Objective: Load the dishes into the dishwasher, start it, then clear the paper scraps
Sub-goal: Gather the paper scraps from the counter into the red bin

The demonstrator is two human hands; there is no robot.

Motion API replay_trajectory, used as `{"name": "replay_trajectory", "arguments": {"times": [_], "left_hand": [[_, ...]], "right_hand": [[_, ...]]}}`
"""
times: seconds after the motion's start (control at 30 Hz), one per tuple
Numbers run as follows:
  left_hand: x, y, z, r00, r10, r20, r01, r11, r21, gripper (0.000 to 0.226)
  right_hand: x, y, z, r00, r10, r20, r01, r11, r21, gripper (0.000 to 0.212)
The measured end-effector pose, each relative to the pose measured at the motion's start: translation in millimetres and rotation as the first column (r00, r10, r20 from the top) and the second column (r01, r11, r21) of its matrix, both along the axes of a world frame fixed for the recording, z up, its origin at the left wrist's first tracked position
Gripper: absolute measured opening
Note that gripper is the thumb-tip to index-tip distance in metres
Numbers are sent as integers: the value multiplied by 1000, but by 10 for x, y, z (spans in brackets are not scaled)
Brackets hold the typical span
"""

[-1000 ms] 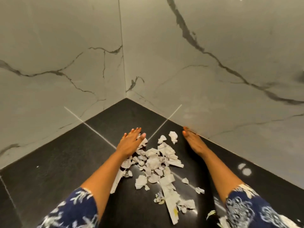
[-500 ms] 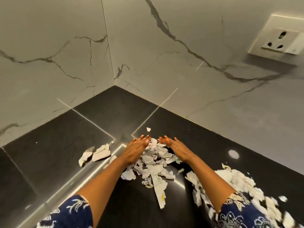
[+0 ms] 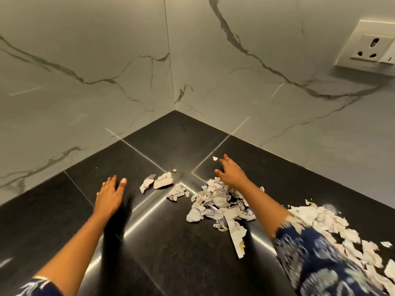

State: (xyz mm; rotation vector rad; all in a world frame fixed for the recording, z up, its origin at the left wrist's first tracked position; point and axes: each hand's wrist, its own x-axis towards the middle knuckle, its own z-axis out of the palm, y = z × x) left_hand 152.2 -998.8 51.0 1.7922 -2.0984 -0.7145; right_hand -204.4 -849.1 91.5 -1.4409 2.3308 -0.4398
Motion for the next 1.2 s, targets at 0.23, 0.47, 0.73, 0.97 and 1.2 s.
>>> {"name": "replay_trajectory", "arguments": {"times": [0.23,0.47,0.73,0.97,1.2], "left_hand": [[-599,92,-77,950,-282,137,287,958,-19,67],[-1277,911,-96,866,-488,109,496,866,-65,101],[-1439,1250,115,806,-536,-249,558,830,18,91],[-1244,99,-4,935,-350,51,350,937,5,63],[-1800,536,-15,778,-624,65,626,780,-1,70]], "right_hand": [[80,-435,-91,992,97,-83,-74,966,248,65],[-83,514,-79,999,39,30,-44,978,206,56],[120,1117,-89,977,-46,-208,65,994,86,63],[273,994,-399,957,72,-281,-49,995,89,105],[-54,1440,-296,939,-30,-342,45,998,37,99]]}}
